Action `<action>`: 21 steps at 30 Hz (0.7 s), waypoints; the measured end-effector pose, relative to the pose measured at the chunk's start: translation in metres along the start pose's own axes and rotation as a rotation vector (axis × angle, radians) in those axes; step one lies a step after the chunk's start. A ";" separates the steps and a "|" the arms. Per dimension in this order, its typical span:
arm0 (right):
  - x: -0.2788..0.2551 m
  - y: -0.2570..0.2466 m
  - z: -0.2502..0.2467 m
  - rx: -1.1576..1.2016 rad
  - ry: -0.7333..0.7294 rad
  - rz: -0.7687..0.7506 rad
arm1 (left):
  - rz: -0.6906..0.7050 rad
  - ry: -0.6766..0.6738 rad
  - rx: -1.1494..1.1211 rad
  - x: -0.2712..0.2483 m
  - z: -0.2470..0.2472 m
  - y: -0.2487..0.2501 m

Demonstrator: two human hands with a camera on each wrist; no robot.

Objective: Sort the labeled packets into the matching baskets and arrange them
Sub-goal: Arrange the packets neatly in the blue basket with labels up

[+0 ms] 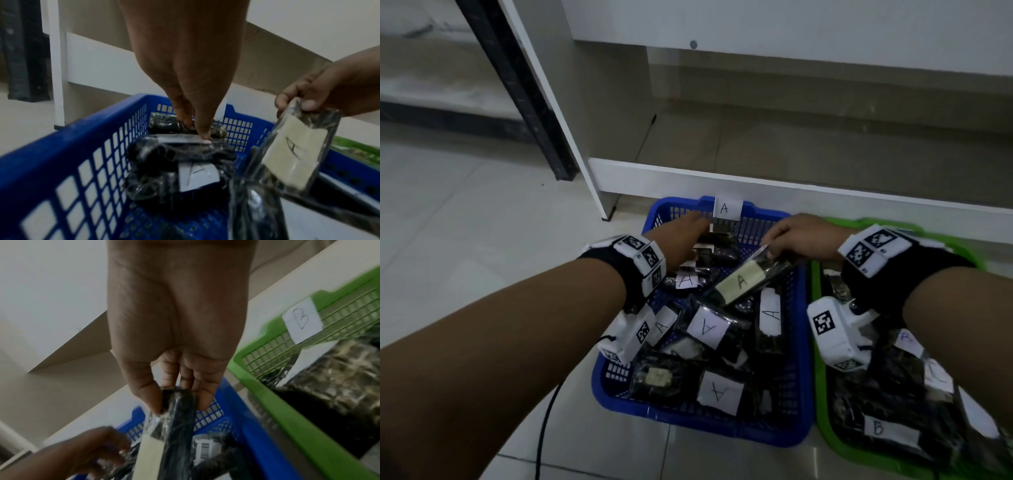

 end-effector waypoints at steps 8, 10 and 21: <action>-0.001 0.023 -0.044 0.333 0.302 0.083 | 0.077 -0.184 0.170 -0.019 0.017 -0.017; -0.002 0.020 -0.048 0.450 0.358 0.079 | 0.083 -0.170 0.193 -0.022 0.018 -0.019; 0.022 -0.004 0.020 0.426 0.360 0.034 | 0.322 0.126 0.412 -0.043 -0.001 0.008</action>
Point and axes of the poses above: each hand's wrist, its own x-axis towards the middle knuckle, its own z-axis out of the palm, y = z × x, the point moved 8 cm from there along x, towards the middle knuckle, and after that the axes turned 2 degrees about -z, right-handed, at the moved point
